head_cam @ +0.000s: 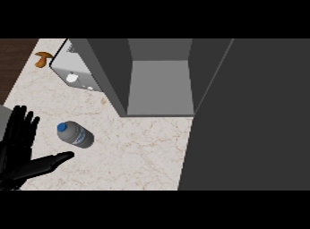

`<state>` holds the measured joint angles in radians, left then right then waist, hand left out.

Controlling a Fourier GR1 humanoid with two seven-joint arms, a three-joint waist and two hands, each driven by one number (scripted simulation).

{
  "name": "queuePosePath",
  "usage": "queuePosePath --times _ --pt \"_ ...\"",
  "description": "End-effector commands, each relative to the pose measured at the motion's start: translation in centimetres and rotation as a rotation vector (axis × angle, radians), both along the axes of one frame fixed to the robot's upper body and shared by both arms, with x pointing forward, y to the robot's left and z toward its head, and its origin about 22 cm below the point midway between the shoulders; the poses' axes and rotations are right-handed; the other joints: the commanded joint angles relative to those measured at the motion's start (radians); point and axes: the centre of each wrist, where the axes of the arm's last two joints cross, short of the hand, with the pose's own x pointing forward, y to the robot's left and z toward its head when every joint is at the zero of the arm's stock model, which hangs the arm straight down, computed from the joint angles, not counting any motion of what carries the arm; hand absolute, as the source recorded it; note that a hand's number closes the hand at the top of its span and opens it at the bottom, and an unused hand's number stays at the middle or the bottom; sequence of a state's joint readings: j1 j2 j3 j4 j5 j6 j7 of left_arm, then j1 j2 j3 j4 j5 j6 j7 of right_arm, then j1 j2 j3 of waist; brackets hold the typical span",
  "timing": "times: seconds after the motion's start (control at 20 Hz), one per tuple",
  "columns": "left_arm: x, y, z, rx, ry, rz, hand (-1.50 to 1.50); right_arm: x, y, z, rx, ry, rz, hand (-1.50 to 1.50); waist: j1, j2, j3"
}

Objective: Pick up the bottled water, place it into the cabinet and close the cabinet

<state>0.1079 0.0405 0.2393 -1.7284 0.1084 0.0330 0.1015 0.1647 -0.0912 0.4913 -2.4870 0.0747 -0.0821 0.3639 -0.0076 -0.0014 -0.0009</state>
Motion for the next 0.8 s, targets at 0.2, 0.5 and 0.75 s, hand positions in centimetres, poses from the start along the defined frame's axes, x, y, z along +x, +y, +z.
queuePosePath --times 0.2,0.5,0.75 --pt "0.6 3.3 -5.8 -0.049 0.055 0.025 -1.50 -1.9 -0.6 1.2 -0.046 -0.049 -0.049 -1.50 -0.005 0.001 0.000" --pt "0.9 1.2 -8.8 -0.054 0.079 -0.024 -1.50 -1.5 0.2 1.6 -0.019 -0.063 -0.057 -1.50 0.001 0.000 0.000" --pt "0.9 2.9 -12.8 -0.075 0.060 0.011 -1.50 -1.1 -0.3 2.2 -0.030 -0.073 -0.061 -1.50 -0.002 0.002 -0.001"
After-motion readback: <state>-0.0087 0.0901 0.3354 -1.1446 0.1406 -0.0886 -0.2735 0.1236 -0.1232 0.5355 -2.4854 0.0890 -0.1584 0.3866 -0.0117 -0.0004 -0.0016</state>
